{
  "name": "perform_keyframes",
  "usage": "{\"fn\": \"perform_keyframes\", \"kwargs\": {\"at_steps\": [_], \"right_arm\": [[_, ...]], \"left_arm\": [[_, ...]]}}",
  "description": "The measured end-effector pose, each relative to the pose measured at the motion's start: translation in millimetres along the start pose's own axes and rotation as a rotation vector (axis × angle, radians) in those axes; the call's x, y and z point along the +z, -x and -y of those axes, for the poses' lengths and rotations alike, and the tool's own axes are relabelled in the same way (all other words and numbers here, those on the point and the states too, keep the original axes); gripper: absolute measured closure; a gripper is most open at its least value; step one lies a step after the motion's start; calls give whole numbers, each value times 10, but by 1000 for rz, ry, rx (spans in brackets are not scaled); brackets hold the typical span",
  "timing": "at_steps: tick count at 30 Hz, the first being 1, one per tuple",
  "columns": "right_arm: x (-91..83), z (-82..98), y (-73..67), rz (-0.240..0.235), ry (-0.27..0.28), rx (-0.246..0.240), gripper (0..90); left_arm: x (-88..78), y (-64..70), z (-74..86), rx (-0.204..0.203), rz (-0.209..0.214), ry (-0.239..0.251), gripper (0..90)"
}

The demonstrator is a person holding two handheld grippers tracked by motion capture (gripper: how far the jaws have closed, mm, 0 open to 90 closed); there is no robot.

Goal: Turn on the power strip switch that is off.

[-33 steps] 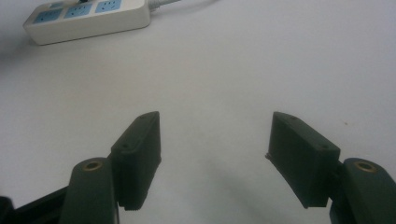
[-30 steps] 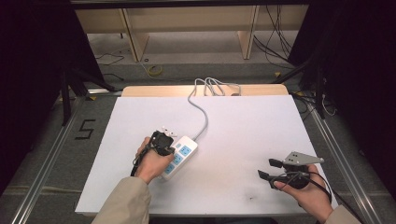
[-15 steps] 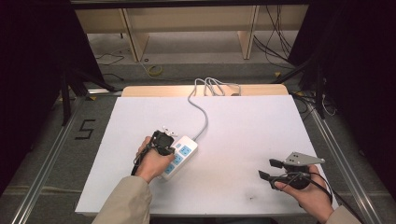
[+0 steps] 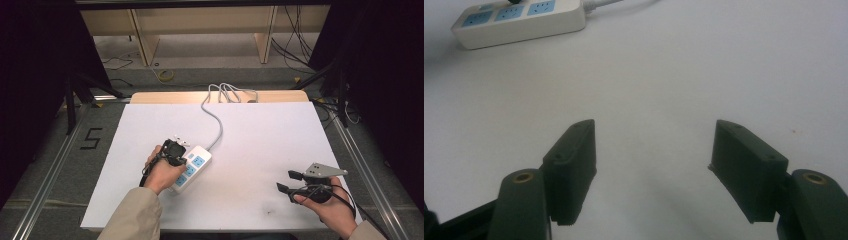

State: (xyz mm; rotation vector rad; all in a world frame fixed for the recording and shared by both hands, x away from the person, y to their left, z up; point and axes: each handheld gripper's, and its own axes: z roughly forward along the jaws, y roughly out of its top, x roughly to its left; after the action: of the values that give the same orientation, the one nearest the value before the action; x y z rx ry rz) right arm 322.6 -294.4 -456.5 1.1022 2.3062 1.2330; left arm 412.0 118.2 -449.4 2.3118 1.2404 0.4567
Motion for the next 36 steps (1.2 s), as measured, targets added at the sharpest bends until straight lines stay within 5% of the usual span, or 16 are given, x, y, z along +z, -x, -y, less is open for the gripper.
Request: {"fn": "perform_keyframes", "kwargs": {"at_steps": [36], "right_arm": [[-2,0,19,-1,-2,-2,347]], "left_arm": [[2,-11,28,-7,14,35,900]]}}
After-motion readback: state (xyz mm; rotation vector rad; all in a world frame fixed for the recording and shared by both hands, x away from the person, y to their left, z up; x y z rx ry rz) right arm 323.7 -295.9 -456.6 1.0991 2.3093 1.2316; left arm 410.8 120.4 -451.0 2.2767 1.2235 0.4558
